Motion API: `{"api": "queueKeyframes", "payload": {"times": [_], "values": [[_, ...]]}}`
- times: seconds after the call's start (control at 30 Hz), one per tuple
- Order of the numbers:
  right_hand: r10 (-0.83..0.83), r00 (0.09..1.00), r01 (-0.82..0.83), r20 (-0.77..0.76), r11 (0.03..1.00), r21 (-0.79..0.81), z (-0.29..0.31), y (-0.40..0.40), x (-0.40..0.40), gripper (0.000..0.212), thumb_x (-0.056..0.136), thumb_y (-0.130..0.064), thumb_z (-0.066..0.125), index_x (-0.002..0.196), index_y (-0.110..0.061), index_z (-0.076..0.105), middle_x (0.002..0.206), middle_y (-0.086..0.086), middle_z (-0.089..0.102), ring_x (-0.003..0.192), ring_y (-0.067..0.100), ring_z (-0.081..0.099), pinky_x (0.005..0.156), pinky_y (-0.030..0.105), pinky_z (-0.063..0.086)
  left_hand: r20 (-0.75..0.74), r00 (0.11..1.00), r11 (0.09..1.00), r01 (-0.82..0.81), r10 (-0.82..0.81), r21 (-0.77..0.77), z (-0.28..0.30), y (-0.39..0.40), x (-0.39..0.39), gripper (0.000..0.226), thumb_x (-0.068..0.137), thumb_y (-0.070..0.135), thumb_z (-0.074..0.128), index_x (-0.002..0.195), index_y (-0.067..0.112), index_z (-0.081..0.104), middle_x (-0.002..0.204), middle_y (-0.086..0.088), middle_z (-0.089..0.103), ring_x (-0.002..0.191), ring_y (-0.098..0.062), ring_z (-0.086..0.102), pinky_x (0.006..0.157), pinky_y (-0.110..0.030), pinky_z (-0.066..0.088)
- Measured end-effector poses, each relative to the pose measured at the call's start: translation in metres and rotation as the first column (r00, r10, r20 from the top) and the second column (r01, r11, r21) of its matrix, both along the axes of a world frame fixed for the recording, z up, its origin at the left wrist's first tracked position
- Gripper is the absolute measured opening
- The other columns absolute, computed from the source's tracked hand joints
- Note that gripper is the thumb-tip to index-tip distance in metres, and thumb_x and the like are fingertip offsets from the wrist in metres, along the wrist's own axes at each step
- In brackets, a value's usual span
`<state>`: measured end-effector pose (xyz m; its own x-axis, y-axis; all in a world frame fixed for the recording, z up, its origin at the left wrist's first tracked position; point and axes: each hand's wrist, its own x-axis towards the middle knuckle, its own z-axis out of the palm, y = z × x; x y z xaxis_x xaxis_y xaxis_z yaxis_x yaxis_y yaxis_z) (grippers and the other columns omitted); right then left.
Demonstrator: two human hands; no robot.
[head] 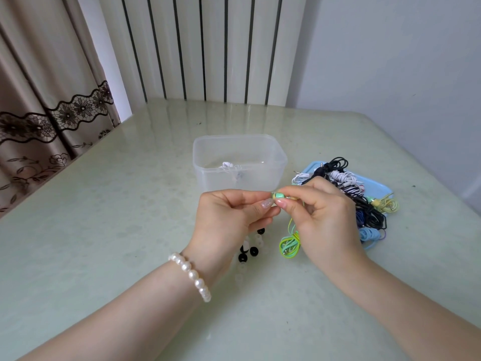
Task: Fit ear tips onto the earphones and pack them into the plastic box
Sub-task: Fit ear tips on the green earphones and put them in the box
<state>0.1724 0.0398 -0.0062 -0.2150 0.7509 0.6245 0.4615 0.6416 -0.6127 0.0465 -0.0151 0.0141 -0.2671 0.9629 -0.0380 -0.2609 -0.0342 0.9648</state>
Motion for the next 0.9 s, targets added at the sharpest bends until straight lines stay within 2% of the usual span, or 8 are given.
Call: {"api": "queueKeyframes", "payload": {"times": [0.07,0.17,0.23,0.33,0.43,0.57,0.73,0.9], "values": [[0.027,0.993,-0.044,-0.112,0.988,-0.148,0.003,0.001,-0.001,0.007,0.075,-0.018,0.069,0.077,-0.023,0.073,0.067,-0.005,0.058,0.061,0.006,0.052,0.056,0.012,0.037,-0.126,0.991,0.999,-0.04,0.044,0.037,-0.002,0.0,0.0,0.018,0.078,-0.005,0.065,0.073,0.011,0.072,0.069,-0.006,0.073,0.071,-0.017,0.071,0.07,-0.026,0.058],[0.028,0.966,-0.127,-0.256,0.917,-0.378,0.009,0.001,0.001,0.019,0.075,-0.011,0.073,0.07,-0.029,0.069,0.058,-0.015,0.064,0.055,-0.001,0.052,0.055,0.01,0.039,-0.271,0.959,0.996,-0.061,0.079,0.071,-0.003,0.001,0.0,0.021,0.077,-0.003,0.068,0.073,0.018,0.073,0.07,-0.003,0.073,0.072,-0.018,0.071,0.072,-0.028,0.058],[0.022,0.946,-0.197,-0.322,0.832,-0.519,0.015,0.0,0.003,0.01,0.075,-0.012,0.071,0.074,-0.022,0.071,0.052,-0.012,0.06,0.048,0.002,0.047,0.046,0.013,0.037,-0.23,0.971,0.996,-0.048,0.064,0.075,-0.001,0.001,-0.001,0.017,0.076,-0.006,0.068,0.077,0.01,0.071,0.07,-0.005,0.073,0.069,-0.017,0.071,0.071,-0.027,0.058],[0.076,0.918,-0.331,-0.389,0.688,-0.646,0.022,0.0,0.008,0.006,0.075,-0.014,0.067,0.08,-0.014,0.07,0.041,-0.012,0.049,0.036,0.003,0.038,0.036,0.013,0.028,-0.059,0.998,0.999,0.006,-0.003,0.052,0.004,0.003,-0.008,0.014,0.073,-0.009,0.065,0.079,0.003,0.068,0.067,-0.011,0.072,0.065,-0.018,0.071,0.067,-0.026,0.058],[0.136,0.876,-0.447,-0.463,0.591,-0.672,0.027,0.0,0.01,0.018,0.064,-0.019,0.065,0.079,-0.01,0.068,0.043,-0.01,0.049,0.036,0.003,0.039,0.038,0.014,0.031,0.065,0.995,0.997,0.078,-0.079,0.015,0.007,0.005,-0.014,0.012,0.062,0.0,0.067,0.073,0.003,0.069,0.066,-0.013,0.071,0.061,-0.017,0.07,0.063,-0.023,0.058],[0.159,0.859,-0.488,-0.487,0.545,-0.682,0.029,-0.001,0.012,0.019,0.061,-0.02,0.065,0.076,-0.009,0.069,0.049,-0.002,0.046,0.035,0.008,0.037,0.037,0.015,0.031,0.176,0.973,0.986,0.163,-0.152,-0.046,0.006,0.008,-0.016,0.011,0.057,0.001,0.064,0.064,0.004,0.072,0.06,-0.011,0.068,0.055,-0.014,0.067,0.056,-0.021,0.056],[0.155,0.847,-0.503,-0.509,0.544,-0.672,0.031,-0.003,0.012,0.016,0.06,-0.02,0.065,0.073,-0.011,0.07,0.05,0.0,0.045,0.035,0.009,0.036,0.036,0.015,0.031,0.201,0.964,0.98,0.189,-0.174,-0.058,0.0,0.009,-0.013,0.009,0.058,0.005,0.064,0.062,0.006,0.072,0.059,-0.009,0.067,0.053,-0.012,0.066,0.053,-0.019,0.055],[0.147,0.851,-0.48,-0.505,0.609,-0.631,0.031,-0.006,0.01,0.016,0.067,-0.017,0.064,0.079,-0.008,0.068,0.043,-0.01,0.052,0.037,0.003,0.04,0.038,0.013,0.032,0.115,0.989,0.994,0.088,-0.095,0.061,-0.003,0.007,-0.007,0.008,0.063,0.007,0.065,0.068,0.005,0.071,0.065,-0.011,0.07,0.061,-0.016,0.069,0.06,-0.021,0.056]]}}
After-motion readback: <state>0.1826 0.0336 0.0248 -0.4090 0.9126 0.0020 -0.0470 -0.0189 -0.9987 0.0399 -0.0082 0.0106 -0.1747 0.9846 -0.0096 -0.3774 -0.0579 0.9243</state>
